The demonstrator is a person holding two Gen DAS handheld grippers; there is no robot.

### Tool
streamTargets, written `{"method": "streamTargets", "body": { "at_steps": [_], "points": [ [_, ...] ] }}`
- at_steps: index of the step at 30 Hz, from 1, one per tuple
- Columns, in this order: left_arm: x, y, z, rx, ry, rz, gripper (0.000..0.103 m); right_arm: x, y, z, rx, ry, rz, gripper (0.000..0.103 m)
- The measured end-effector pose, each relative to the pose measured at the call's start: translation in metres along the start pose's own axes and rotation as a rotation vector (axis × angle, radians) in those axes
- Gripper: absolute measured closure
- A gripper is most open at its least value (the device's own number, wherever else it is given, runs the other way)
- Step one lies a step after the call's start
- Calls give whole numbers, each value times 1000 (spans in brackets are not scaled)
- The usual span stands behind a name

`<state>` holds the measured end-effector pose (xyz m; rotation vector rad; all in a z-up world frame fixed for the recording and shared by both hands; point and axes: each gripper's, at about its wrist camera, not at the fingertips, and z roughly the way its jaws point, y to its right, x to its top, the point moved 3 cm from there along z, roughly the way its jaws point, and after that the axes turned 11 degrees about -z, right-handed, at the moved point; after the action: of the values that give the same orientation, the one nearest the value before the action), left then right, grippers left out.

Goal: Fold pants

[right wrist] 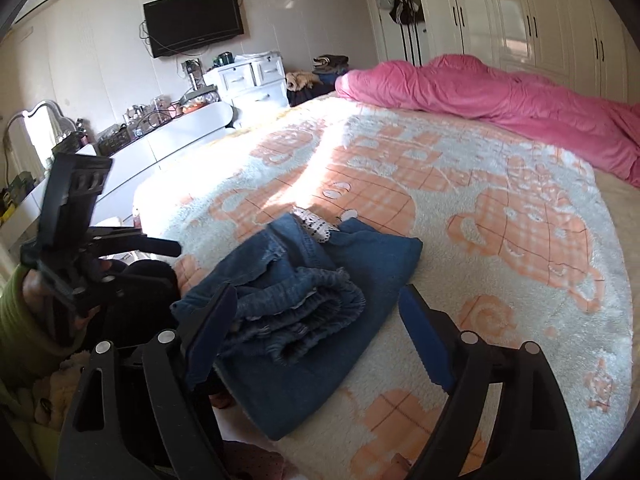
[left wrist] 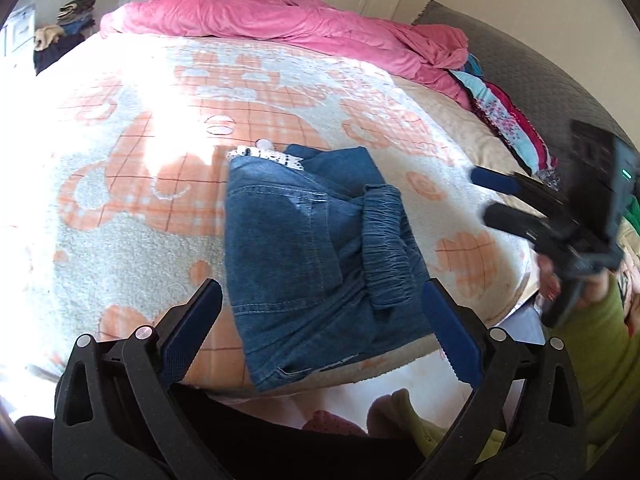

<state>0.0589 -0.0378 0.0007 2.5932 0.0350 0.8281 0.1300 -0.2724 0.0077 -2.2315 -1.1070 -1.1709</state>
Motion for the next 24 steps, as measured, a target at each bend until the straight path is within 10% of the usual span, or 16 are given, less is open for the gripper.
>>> {"method": "streamTargets", "body": {
  "at_steps": [12,19,24],
  "points": [
    [37,-39,27,92,-4,-78,10,-19,-82,-1,94,-25,-204,20],
    [54,-37,59,52,-87,-37,51,-15,-128,51,149,-118,-362,54],
    [56,-39,86,68,-130,-34,51,-8,-154,76,120,-125,-520,63]
  ]
}}
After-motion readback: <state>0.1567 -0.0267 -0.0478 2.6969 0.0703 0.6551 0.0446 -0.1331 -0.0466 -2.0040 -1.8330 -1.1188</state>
